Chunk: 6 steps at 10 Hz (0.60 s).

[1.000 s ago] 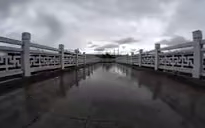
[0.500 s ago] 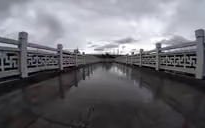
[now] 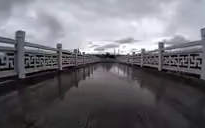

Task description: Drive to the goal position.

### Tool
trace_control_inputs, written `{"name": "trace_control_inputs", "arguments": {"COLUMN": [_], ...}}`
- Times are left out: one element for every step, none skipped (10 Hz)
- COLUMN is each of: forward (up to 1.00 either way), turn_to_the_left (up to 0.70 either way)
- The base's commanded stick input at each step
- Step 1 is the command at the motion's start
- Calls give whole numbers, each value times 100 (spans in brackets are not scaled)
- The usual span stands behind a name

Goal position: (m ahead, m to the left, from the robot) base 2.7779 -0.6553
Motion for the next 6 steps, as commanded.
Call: {"name": "trace_control_inputs", "arguments": {"forward": [45, 45, 45, 45, 45, 45], "turn_to_the_left": [0, 0, 0, 0, 0, 0]}}
